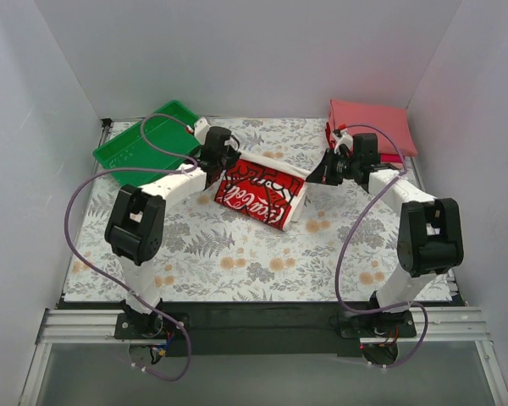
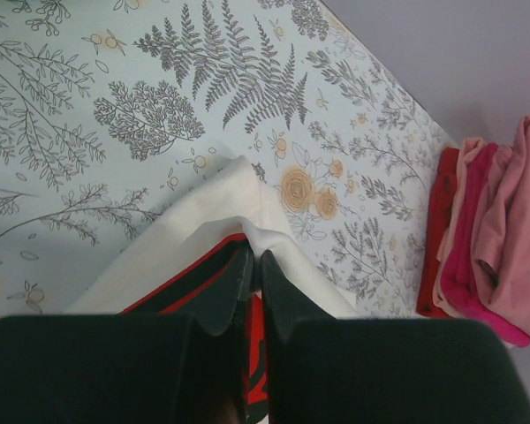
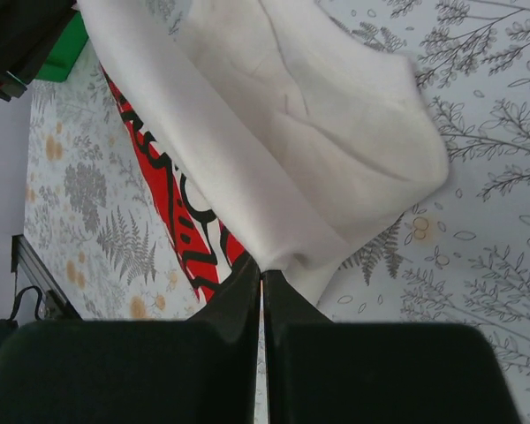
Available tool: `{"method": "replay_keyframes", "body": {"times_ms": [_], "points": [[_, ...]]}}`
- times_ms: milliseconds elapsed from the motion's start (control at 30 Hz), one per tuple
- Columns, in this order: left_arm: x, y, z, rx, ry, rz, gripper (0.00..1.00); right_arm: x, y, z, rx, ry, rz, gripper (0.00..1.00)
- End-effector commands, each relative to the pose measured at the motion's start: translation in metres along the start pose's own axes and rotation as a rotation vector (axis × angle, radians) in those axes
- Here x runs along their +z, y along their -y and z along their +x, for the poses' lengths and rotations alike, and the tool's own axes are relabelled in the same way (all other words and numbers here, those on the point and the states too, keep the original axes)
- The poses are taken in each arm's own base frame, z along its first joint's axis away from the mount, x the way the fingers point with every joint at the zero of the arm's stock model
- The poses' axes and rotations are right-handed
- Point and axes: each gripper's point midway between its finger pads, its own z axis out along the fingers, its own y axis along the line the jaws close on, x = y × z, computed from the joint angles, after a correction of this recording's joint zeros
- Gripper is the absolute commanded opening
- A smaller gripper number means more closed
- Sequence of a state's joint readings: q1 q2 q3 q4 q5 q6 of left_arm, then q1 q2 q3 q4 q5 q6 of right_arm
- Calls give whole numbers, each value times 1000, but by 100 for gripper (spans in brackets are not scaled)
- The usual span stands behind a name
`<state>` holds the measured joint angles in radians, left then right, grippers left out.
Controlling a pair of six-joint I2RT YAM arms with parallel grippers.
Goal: Fold and stack the t-shirts
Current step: Fold the tshirt
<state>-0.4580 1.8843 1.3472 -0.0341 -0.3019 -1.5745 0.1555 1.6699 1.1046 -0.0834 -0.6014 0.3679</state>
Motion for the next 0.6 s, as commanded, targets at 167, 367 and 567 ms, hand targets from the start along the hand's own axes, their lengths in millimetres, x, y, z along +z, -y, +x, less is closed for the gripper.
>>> {"method": "replay_keyframes", "body": {"times_ms": [167, 367, 567], "points": [[48, -1, -20, -2, 12, 16, 25, 30, 24, -44, -20, 39, -36, 28], [55, 14, -22, 55, -37, 93, 73, 34, 16, -68, -38, 60, -85, 85], [15, 22, -23, 60, -62, 176, 77, 9, -22, -34, -86, 64, -70, 98]]}}
